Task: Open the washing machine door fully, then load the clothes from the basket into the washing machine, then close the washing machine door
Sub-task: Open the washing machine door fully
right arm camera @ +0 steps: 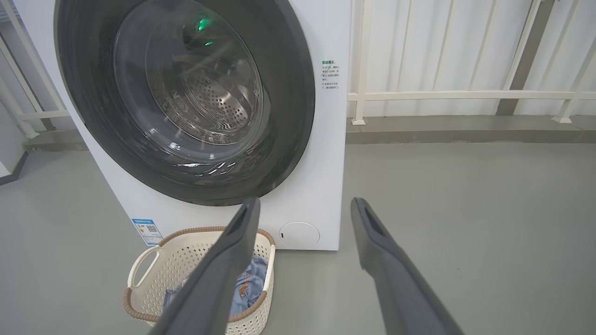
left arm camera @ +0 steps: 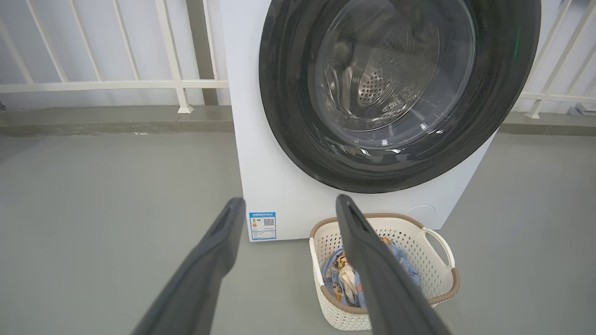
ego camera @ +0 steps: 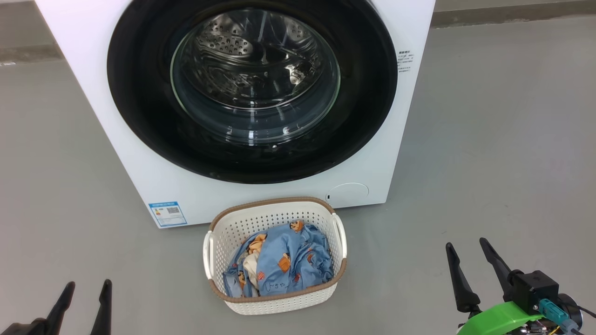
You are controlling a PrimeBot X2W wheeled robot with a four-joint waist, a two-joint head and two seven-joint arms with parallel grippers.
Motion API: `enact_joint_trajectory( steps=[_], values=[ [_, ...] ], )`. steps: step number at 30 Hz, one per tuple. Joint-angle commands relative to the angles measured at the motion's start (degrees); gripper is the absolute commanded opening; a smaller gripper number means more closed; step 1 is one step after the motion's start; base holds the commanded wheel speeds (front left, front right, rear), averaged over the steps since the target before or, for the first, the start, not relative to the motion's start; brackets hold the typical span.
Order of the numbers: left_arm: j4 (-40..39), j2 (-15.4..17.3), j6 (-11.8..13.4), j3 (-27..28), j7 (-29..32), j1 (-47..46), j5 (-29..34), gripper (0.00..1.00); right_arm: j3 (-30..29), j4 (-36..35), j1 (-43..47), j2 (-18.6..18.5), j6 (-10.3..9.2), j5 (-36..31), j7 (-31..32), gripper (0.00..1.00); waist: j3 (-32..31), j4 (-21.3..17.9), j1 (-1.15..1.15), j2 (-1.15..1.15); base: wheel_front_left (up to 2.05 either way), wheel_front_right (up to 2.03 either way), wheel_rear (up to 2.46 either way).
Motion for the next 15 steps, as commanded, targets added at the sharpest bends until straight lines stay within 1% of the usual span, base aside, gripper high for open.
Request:
enact_joint_trajectory(
  steps=[1,5,8,11,15],
  values=[
    [-0.9,1.7,-0.2,2.4,-0.7,-2.4,0.9,1.0,1.3,-1.6,-2.4,-0.5,-0.06,0.1,-0.7,1.0,0.0,0.0,0.0,0.0,0.22,0.22,-0.44],
    [-1.1,1.5,-0.2,3.0,-0.7,-2.4,1.2,1.0,1.2,-1.7,-2.3,-0.5,-0.06,0.1,-0.7,1.0,0.1,0.1,0.0,0.0,0.42,0.42,-0.83],
    [-1.1,1.5,-0.2,3.1,-0.7,-2.4,1.2,1.0,1.1,-1.8,-2.3,-0.5,-0.06,0.1,-0.7,1.0,0.2,0.1,0.0,0.0,0.69,0.69,-1.39],
    [-1.1,1.5,-0.2,3.3,-0.7,-2.5,1.1,1.0,1.0,-1.9,-2.3,-0.5,-0.06,0.2,-0.7,1.0,0.3,0.2,0.0,0.0,0.93,0.93,-1.86],
    [-1.1,1.7,-0.2,3.3,-0.7,-2.6,1.0,1.0,0.9,-2.1,-2.2,-0.5,-0.06,0.3,-0.7,1.0,0.5,0.1,0.0,0.0,1.16,1.16,-2.33]
  ],
)
